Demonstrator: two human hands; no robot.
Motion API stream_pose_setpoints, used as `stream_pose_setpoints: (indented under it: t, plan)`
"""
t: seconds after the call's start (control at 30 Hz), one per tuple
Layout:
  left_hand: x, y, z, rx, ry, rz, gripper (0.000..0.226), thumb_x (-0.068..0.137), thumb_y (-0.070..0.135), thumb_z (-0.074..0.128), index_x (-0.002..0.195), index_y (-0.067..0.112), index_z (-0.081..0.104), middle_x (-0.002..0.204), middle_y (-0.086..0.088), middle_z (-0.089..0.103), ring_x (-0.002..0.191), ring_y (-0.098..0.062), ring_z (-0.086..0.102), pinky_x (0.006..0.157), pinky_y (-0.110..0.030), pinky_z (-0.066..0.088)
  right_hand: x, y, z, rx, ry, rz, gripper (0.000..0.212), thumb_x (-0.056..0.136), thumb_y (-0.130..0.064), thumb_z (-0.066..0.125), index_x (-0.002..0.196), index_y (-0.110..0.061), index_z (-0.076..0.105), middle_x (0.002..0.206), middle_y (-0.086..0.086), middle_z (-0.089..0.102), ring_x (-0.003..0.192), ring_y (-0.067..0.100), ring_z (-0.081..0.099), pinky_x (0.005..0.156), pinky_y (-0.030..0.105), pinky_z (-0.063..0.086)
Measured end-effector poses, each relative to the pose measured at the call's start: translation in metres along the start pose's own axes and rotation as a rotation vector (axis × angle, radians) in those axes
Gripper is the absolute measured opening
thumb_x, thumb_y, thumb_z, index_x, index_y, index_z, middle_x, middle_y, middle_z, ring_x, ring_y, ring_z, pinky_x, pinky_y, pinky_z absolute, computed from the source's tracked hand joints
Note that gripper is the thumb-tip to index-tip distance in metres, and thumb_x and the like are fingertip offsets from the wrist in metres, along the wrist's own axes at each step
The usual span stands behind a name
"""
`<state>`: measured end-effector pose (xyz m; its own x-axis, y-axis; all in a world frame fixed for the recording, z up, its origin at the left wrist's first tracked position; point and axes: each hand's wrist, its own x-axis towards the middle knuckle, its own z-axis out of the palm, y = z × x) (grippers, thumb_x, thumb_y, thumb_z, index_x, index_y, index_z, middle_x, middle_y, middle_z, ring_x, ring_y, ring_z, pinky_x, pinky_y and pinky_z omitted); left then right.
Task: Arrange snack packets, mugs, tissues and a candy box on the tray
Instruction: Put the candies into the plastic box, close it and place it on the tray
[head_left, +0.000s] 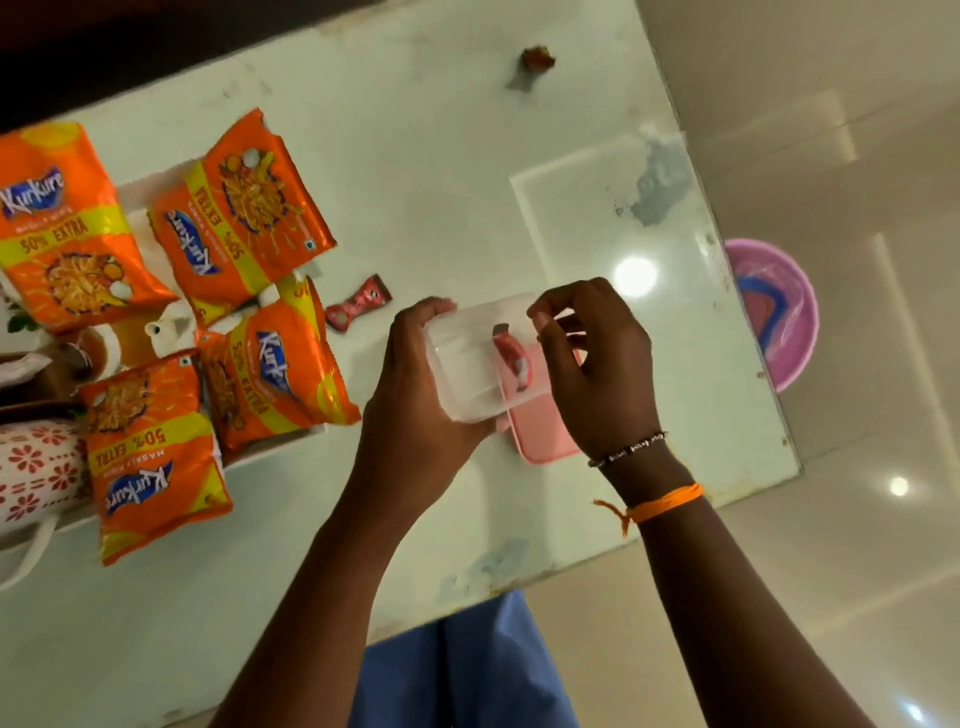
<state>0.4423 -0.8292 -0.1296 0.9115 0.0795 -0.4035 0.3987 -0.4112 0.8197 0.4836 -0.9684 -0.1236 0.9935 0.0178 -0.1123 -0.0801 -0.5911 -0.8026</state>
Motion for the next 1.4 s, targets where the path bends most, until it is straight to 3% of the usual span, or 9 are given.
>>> stream_pose_setpoints:
  t: [0.13, 0.4, 0.57, 0.8, 0.97, 1.1, 1.2, 1.3, 1.4]
  plan:
    - [0.008, 0.006, -0.011, 0.018, 0.081, -0.023, 0.090, 0.051, 0.017, 0.087, 0.126, 0.019, 0.039, 0.120, 0.015, 0.043, 0.110, 0.008, 0.038, 0.081, 0.006, 0.037, 0.066, 0.003, 0.007, -0.137, -0.002, -0.062, 0.019, 0.083, 0.000, 0.051, 0.099, -0.004, 0.061, 0.107, 0.013, 0.058, 0.090, 0.026, 0.061, 0.078, 0.035, 0.052]
    - [0.015, 0.021, -0.022, -0.055, 0.162, -0.020, 0.085, 0.050, 0.023, 0.087, 0.113, 0.039, 0.034, 0.108, 0.035, 0.041, 0.104, 0.009, 0.048, 0.079, -0.002, 0.046, 0.187, 0.001, 0.035, -0.446, -0.071, -0.142, 0.055, 0.079, 0.013, 0.039, 0.128, -0.009, 0.049, 0.150, 0.011, 0.028, 0.137, 0.030, 0.026, 0.106, 0.029, 0.033]
    - [0.016, 0.021, -0.017, -0.073, 0.255, 0.045, 0.084, 0.054, 0.015, 0.085, 0.108, 0.045, 0.028, 0.110, 0.035, 0.037, 0.108, 0.021, 0.041, 0.080, 0.002, 0.040, 0.184, 0.018, 0.044, -0.562, -0.068, -0.016, 0.035, 0.082, 0.008, 0.036, 0.108, -0.003, 0.057, 0.125, 0.019, 0.047, 0.114, 0.036, 0.041, 0.089, 0.039, 0.040]
    - [0.005, 0.018, -0.023, -0.065, 0.260, -0.014, 0.086, 0.058, 0.017, 0.085, 0.124, 0.031, 0.031, 0.126, 0.007, 0.047, 0.116, -0.005, 0.049, 0.091, -0.017, 0.050, 0.089, -0.021, 0.026, -0.060, -0.018, -0.043, 0.016, 0.082, 0.005, 0.051, 0.086, -0.007, 0.061, 0.093, 0.014, 0.061, 0.069, 0.010, 0.054, 0.065, 0.002, 0.039]
    - [-0.011, 0.016, -0.036, -0.034, 0.223, -0.025, 0.083, 0.060, 0.020, 0.083, 0.120, 0.038, 0.029, 0.118, 0.017, 0.043, 0.110, 0.004, 0.046, 0.078, 0.005, 0.040, 0.025, -0.052, 0.019, -0.090, -0.440, -0.184, 0.015, 0.091, -0.010, 0.047, 0.090, -0.010, 0.062, 0.094, 0.006, 0.062, 0.085, 0.019, 0.058, 0.075, 0.027, 0.049]
    - [-0.034, 0.020, -0.045, -0.048, 0.179, -0.051, 0.080, 0.062, 0.020, 0.082, 0.122, 0.038, 0.033, 0.119, 0.014, 0.050, 0.113, 0.003, 0.051, 0.086, -0.008, 0.047, 0.037, -0.055, 0.015, 0.027, -0.335, -0.170, 0.021, 0.092, -0.011, 0.043, 0.085, -0.009, 0.063, 0.087, 0.007, 0.065, 0.075, 0.020, 0.061, 0.069, 0.025, 0.049]
    - [-0.052, 0.022, -0.052, -0.014, 0.211, -0.052, 0.083, 0.059, 0.022, 0.084, 0.121, 0.042, 0.032, 0.115, 0.025, 0.048, 0.110, 0.019, 0.043, 0.083, 0.004, 0.038, 0.063, -0.044, 0.025, 0.010, -0.271, -0.072, 0.017, 0.091, -0.007, 0.048, 0.086, -0.014, 0.062, 0.092, 0.006, 0.066, 0.067, 0.011, 0.061, 0.063, 0.014, 0.049]
    - [-0.068, 0.024, -0.060, 0.042, 0.255, -0.020, 0.083, 0.055, 0.024, 0.085, 0.118, 0.042, 0.033, 0.111, 0.038, 0.035, 0.104, 0.038, 0.027, 0.076, 0.014, 0.026, 0.085, -0.032, 0.046, -0.158, -0.467, -0.126, 0.016, 0.087, -0.001, 0.054, 0.097, -0.008, 0.065, 0.105, 0.013, 0.065, 0.082, 0.026, 0.064, 0.077, 0.031, 0.053]
    - [-0.077, 0.022, -0.070, 0.133, 0.287, -0.002, 0.085, 0.053, 0.023, 0.085, 0.126, 0.020, 0.040, 0.117, 0.031, 0.036, 0.113, 0.034, 0.023, 0.083, 0.014, 0.022, 0.089, -0.029, 0.077, -0.313, -0.680, -0.311, 0.033, 0.085, -0.011, 0.059, 0.118, -0.014, 0.058, 0.124, 0.012, 0.054, 0.105, 0.025, 0.055, 0.087, 0.028, 0.045]
